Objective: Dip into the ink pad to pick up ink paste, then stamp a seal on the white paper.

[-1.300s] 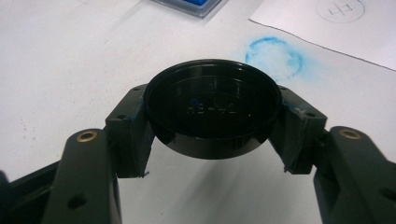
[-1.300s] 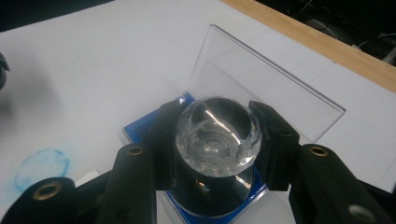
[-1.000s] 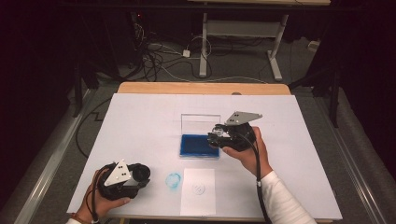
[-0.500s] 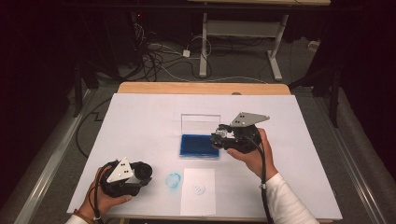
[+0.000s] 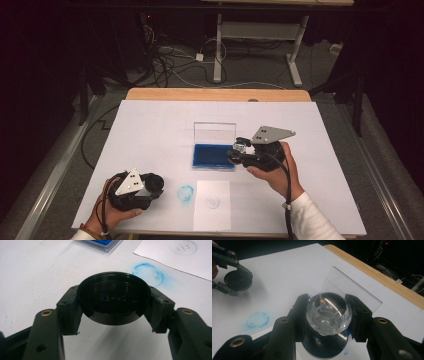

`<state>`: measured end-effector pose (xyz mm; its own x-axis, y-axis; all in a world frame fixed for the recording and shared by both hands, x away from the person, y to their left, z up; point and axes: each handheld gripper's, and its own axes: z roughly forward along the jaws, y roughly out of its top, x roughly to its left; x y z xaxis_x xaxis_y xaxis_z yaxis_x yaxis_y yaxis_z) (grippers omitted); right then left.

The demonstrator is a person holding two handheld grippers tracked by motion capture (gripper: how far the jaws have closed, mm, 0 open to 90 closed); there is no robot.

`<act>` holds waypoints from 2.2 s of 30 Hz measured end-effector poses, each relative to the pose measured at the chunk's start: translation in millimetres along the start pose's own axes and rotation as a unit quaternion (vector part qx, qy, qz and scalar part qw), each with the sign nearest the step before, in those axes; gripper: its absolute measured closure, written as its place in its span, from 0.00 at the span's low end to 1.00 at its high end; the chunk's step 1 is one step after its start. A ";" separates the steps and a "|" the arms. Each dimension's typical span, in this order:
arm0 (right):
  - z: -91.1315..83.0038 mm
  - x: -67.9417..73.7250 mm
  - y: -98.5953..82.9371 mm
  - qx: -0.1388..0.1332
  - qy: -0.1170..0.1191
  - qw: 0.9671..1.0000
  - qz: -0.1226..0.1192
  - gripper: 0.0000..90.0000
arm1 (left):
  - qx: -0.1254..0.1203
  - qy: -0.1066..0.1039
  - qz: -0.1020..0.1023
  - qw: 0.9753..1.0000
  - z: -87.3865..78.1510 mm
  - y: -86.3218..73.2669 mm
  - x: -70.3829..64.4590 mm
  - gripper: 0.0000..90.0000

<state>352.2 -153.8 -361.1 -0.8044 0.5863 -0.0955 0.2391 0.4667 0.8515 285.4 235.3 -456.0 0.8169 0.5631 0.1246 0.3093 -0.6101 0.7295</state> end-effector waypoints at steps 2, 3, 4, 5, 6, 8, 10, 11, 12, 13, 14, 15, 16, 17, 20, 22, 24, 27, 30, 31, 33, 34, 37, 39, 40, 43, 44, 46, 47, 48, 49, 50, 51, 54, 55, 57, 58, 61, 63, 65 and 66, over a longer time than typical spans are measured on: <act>-1.6 1.1 0.0 0.000 0.004 1.000 0.000 0.63 | -0.001 -0.001 -0.001 1.000 -0.1 -0.1 -0.5 0.41; -2.6 1.9 0.0 0.001 0.004 1.000 -0.001 0.63 | -0.001 -0.002 -0.001 1.000 -0.2 -0.4 -0.6 0.41; -3.3 2.8 -0.2 -0.001 0.004 1.000 -0.001 0.63 | 0.000 -0.002 -0.001 1.000 -0.2 -1.0 -0.6 0.41; -4.0 3.8 -0.4 -0.001 0.008 1.000 -0.003 0.63 | 0.001 -0.002 -0.001 1.000 -0.3 -1.4 -0.5 0.41; -4.3 4.4 -0.5 -0.001 0.008 1.000 -0.004 0.63 | 0.001 -0.001 -0.002 1.000 -0.5 -1.9 -0.2 0.41; -5.3 6.0 -0.7 0.000 0.011 1.000 -0.007 0.63 | 0.000 -0.001 -0.002 1.000 -0.9 -2.0 0.2 0.41; -5.7 7.5 -0.6 -0.001 0.018 1.000 -0.008 0.63 | -0.001 -0.002 -0.002 1.000 -0.9 -1.9 0.4 0.41; -5.8 8.6 -0.5 0.000 0.018 1.000 -0.011 0.63 | 0.000 -0.003 -0.001 1.000 -0.6 -1.9 0.2 0.41; -5.8 10.1 -0.6 0.000 0.019 1.000 -0.012 0.63 | 0.001 -0.003 -0.001 1.000 -0.4 -2.1 0.0 0.41; -5.6 10.8 -0.6 -0.001 0.022 1.000 -0.014 0.63 | 0.003 -0.003 0.000 1.000 -0.1 -2.3 -0.1 0.41; -5.5 12.1 -0.6 0.000 0.023 1.000 -0.016 0.63 | 0.003 -0.004 0.001 1.000 -0.1 -2.3 -0.4 0.41; -5.5 13.4 -0.7 -0.001 0.023 1.000 -0.016 0.63 | 0.003 -0.004 0.002 1.000 -0.3 -2.1 -0.6 0.41; -5.5 14.6 -0.8 -0.001 0.024 1.000 -0.013 0.63 | 0.003 -0.004 0.002 1.000 -0.4 -1.8 -1.0 0.41; -5.4 15.6 -0.8 0.000 0.026 1.000 -0.015 0.63 | 0.003 -0.002 0.004 1.000 -0.6 -1.2 -1.3 0.41; -6.4 20.7 -0.2 0.000 0.030 0.999 -0.020 0.63 | 0.002 -0.005 0.006 1.000 0.5 -0.5 -2.0 0.41; -8.2 24.2 0.0 -0.001 0.032 0.999 -0.022 0.63 | 0.004 -0.007 0.005 1.000 1.6 -0.6 -1.2 0.41; -9.9 26.9 -0.4 -0.001 0.037 0.999 -0.025 0.63 | 0.005 -0.008 0.004 1.000 2.6 -0.8 -0.8 0.41; -11.0 30.9 -2.4 0.002 0.043 0.999 -0.028 0.63 | 0.005 -0.006 0.005 1.000 2.1 -0.1 -1.4 0.41; -9.6 34.2 -4.6 0.005 0.048 0.998 -0.030 0.63 | 0.002 -0.006 0.006 1.000 1.9 1.6 -2.6 0.41; -9.1 35.4 -5.2 0.007 0.049 0.998 -0.031 0.63 | 0.003 -0.006 0.008 1.000 2.7 2.6 -2.9 0.41; -8.6 37.5 -5.9 0.008 0.052 0.998 -0.032 0.63 | 0.005 -0.007 0.010 1.000 4.0 3.5 -3.2 0.41; -8.7 38.9 -6.1 0.008 0.054 0.998 -0.033 0.63 | 0.005 -0.007 0.010 1.000 4.3 3.9 -3.3 0.41; -8.7 42.8 -6.4 0.010 0.057 0.998 -0.037 0.63 | 0.006 -0.006 0.012 1.000 4.4 4.1 -4.4 0.41; -8.5 45.9 -7.4 0.011 0.060 0.997 -0.039 0.63 | 0.006 -0.006 0.014 1.000 3.8 4.2 -5.3 0.41; -8.3 47.5 -8.1 0.013 0.060 0.997 -0.041 0.63 | 0.006 -0.006 0.014 1.000 3.6 4.3 -5.7 0.41; -6.5 52.2 -10.9 0.017 0.066 0.997 -0.041 0.63 | 0.004 -0.005 0.015 1.000 2.9 4.8 -6.5 0.41; -5.3 53.8 -12.0 0.021 0.067 0.997 -0.045 0.63 | 0.004 -0.005 0.015 1.000 2.8 4.8 -6.7 0.41; -1.9 58.3 -14.9 0.027 0.071 0.996 -0.043 0.63 | 0.005 -0.005 0.016 1.000 2.9 4.8 -7.0 0.41; 0.0 59.9 -16.2 0.029 0.074 0.996 -0.047 0.63 | 0.005 -0.005 0.016 1.000 2.9 4.8 -7.1 0.41; 1.5 61.3 -17.1 0.031 0.075 0.996 -0.047 0.63 | 0.005 -0.005 0.016 1.000 3.0 4.9 -7.2 0.41; 4.3 63.5 -18.7 0.035 0.079 0.995 -0.048 0.63 | 0.005 -0.005 0.017 1.000 2.9 5.0 -7.2 0.41; 6.5 65.7 -20.1 0.037 0.080 0.995 -0.049 0.63 | 0.005 -0.004 0.016 1.000 2.9 5.0 -7.2 0.41; 8.8 67.6 -21.4 0.039 0.082 0.995 -0.050 0.63 | 0.005 -0.005 0.016 1.000 2.9 5.0 -7.2 0.41; 15.7 73.4 -25.6 0.046 0.091 0.993 -0.053 0.63 | 0.007 -0.005 0.017 1.000 3.2 4.9 -7.3 0.41; 18.2 75.6 -27.4 0.049 0.094 0.993 -0.053 0.63 | 0.006 -0.006 0.017 1.000 3.2 4.9 -7.3 0.41; 22.9 79.7 -31.1 0.054 0.098 0.992 -0.058 0.63 | 0.007 -0.006 0.018 1.000 3.3 4.9 -7.5 0.41; 24.7 80.9 -32.5 0.055 0.098 0.992 -0.058 0.63 | 0.006 -0.006 0.017 1.000 3.2 4.9 -7.5 0.41; 31.2 83.4 -37.5 0.053 0.102 0.992 -0.053 0.63 | 0.006 -0.006 0.017 1.000 2.9 4.8 -7.6 0.41; 34.6 85.2 -40.3 0.053 0.106 0.991 -0.054 0.63 | 0.006 -0.005 0.018 1.000 2.5 4.7 -7.4 0.41; 37.9 87.3 -43.0 0.057 0.107 0.991 -0.054 0.63 | 0.006 -0.005 0.017 1.000 2.1 4.8 -7.3 0.41; 40.0 88.4 -44.2 0.061 0.110 0.990 -0.059 0.63 | 0.006 -0.005 0.018 1.000 1.9 4.9 -7.2 0.41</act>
<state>292.2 -96.1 -427.9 -0.9267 0.3701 -0.0648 0.1887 0.6076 0.7715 282.0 227.2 -454.6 0.8319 0.5359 0.1439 0.2858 -0.6361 0.7167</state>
